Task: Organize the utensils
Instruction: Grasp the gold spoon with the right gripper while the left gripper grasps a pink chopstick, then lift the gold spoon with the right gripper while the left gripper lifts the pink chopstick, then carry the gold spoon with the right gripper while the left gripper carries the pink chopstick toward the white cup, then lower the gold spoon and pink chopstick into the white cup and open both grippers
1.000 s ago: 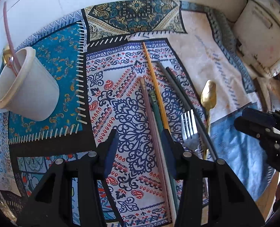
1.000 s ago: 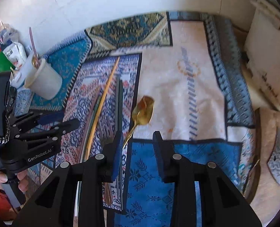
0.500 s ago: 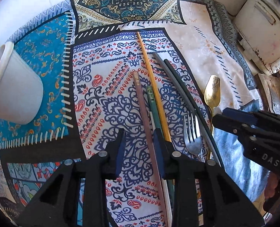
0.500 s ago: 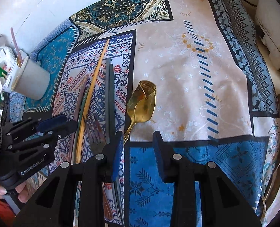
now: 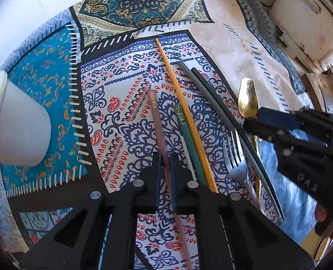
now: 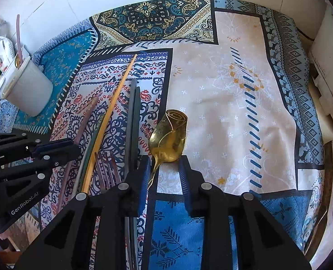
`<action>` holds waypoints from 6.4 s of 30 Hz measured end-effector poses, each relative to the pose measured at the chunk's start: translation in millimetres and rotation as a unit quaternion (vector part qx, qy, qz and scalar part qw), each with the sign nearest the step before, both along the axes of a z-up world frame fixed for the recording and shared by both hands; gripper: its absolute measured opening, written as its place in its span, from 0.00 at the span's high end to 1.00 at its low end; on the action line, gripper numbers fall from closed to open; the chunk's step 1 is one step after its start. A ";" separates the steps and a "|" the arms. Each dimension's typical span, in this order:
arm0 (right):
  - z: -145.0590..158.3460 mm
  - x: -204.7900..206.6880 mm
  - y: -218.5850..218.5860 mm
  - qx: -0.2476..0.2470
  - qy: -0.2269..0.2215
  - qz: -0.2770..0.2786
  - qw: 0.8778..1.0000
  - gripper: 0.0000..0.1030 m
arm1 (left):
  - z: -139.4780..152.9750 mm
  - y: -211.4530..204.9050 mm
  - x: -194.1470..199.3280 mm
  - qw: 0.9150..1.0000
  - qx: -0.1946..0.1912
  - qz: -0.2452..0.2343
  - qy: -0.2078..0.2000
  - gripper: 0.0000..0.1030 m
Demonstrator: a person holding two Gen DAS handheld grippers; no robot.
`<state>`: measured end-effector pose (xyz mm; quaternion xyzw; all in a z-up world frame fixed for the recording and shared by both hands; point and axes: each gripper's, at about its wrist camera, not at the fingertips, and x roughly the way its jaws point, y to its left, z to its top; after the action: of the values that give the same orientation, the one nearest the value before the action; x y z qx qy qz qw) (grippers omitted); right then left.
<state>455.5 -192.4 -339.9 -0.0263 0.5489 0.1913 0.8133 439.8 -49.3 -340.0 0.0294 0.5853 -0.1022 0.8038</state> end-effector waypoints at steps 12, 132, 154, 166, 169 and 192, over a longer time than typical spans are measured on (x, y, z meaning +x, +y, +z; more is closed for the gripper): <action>0.2 6.5 -15.3 0.024 0.026 -0.015 0.999 0.96 | 1.2 2.2 -3.0 1.000 0.005 -0.023 0.008 0.96; 142.5 -63.3 -0.6 0.073 -0.191 -0.060 0.977 0.78 | 184.2 91.3 -89.3 0.959 -0.085 0.104 -0.248 0.96; 182.2 -61.2 55.2 0.093 -0.225 -0.001 0.970 0.80 | 212.7 141.0 -94.3 0.942 -0.083 0.141 -0.294 0.96; 222.3 -59.3 113.6 0.121 -0.267 0.045 0.955 0.80 | 240.8 181.3 -68.7 0.921 -0.067 0.170 -0.343 0.96; 230.0 -53.8 129.6 0.125 -0.274 0.055 0.952 0.80 | 244.5 188.7 -54.1 0.915 -0.062 0.178 -0.358 0.96; 171.8 8.9 214.3 0.117 -0.208 0.080 0.968 0.79 | 147.4 237.4 32.7 0.907 -0.085 0.214 -0.351 0.96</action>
<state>464.4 21.9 -168.2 -0.0135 0.3375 0.3088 0.8891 472.5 188.1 -192.7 -0.1309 0.2462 0.0399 0.9595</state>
